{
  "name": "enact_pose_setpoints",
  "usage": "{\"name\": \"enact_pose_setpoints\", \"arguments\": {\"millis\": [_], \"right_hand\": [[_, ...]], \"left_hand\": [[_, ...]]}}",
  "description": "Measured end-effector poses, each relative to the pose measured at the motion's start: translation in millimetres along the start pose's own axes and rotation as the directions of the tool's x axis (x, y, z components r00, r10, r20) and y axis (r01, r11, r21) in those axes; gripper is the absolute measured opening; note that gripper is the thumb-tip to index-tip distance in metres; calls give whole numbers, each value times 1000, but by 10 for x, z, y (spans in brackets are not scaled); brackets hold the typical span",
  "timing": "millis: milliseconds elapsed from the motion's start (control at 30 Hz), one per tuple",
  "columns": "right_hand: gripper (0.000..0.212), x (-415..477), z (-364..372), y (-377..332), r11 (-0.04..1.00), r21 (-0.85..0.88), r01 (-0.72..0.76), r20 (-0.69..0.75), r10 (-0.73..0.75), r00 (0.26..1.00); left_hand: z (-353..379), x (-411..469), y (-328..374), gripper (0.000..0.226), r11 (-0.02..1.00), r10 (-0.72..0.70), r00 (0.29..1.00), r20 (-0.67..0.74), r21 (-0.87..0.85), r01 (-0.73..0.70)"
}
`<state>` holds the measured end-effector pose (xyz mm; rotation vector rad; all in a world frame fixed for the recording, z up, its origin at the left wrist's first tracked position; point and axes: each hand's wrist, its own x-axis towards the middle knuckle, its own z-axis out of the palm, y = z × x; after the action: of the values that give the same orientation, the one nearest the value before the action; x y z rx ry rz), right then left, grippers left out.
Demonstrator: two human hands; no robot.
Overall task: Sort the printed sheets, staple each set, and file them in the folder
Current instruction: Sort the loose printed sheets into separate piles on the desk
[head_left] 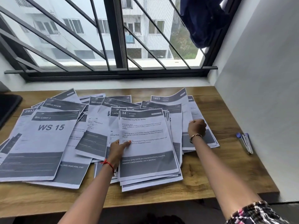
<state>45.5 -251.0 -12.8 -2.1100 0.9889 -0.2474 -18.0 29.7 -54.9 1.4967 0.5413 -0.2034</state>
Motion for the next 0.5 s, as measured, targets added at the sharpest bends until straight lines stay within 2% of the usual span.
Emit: {"name": "enact_pose_setpoints", "arguments": {"millis": [133,233,300,367,500], "right_hand": [[28,35,-193,-164,998,57,35,-307,-16,951],[30,135,-365,-348,965,259,48,-472,83,878],[32,193,-468,-470,892,441,102,-533,169,829],[32,227,-561,-569,808,571,143,-545,244,802],[32,262,-529,-615,748,663,27,-424,346,837]], "left_hand": [[7,-7,13,30,1000,-2,1000,-8,15,2],[3,2,17,30,1000,-10,1000,-4,11,10],[4,0,18,30,1000,-16,1000,3,9,16],[6,1,20,30,1000,-16,1000,6,7,16],[18,-11,30,30,1000,-23,1000,9,-7,24]]}}
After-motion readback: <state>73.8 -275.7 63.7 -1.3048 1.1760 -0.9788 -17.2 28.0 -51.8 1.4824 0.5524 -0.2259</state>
